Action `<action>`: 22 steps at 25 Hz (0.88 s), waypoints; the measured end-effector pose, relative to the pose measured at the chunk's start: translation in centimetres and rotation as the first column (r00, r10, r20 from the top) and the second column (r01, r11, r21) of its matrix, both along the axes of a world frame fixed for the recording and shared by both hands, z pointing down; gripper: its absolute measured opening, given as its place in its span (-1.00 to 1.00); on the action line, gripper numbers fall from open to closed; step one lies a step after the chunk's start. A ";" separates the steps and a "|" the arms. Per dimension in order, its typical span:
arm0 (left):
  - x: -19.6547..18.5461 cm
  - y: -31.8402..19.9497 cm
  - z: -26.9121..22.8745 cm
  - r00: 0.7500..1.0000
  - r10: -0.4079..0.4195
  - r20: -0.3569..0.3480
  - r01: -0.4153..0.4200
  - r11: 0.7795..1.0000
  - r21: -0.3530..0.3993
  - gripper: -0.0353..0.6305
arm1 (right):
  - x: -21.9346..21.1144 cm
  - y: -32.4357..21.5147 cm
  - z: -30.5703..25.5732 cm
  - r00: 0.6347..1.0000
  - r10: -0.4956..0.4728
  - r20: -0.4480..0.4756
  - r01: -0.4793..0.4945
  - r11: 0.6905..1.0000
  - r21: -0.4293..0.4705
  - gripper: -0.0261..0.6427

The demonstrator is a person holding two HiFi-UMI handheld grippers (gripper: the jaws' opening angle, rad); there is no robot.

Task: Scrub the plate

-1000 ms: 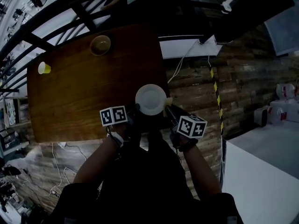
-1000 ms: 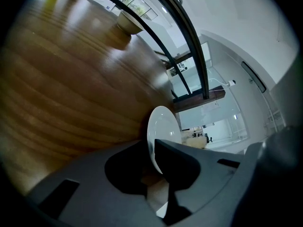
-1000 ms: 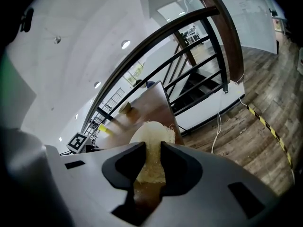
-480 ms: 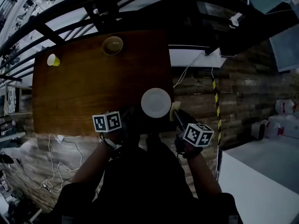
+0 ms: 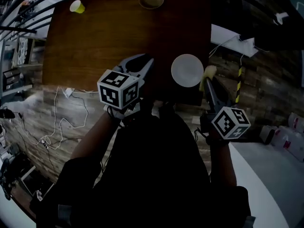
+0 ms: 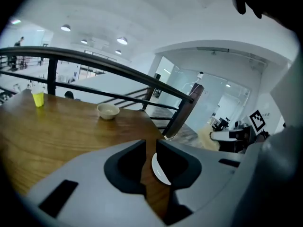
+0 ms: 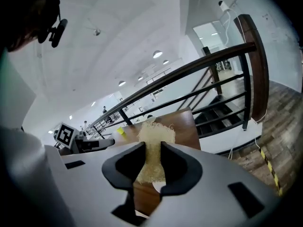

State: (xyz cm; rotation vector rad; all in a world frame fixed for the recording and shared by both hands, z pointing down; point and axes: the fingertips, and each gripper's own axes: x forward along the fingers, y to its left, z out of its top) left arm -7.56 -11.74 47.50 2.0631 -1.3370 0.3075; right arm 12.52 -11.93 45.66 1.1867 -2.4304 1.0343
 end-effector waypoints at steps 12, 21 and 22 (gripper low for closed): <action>-0.8 1.5 -4.6 0.999 -0.036 -0.018 0.038 0.991 0.129 -0.66 | -6.9 3.0 -5.6 0.983 -0.178 0.042 0.167 0.968 0.188 -0.60; 0.5 1.8 -5.3 1.000 0.007 0.004 -0.008 0.990 0.138 -0.66 | -7.5 3.8 -6.0 0.982 -0.187 0.022 0.179 0.961 0.212 -0.60; 0.7 1.8 -5.3 1.000 0.015 0.009 -0.016 0.990 0.137 -0.66 | -7.3 3.7 -5.9 0.983 -0.184 0.021 0.176 0.961 0.212 -0.60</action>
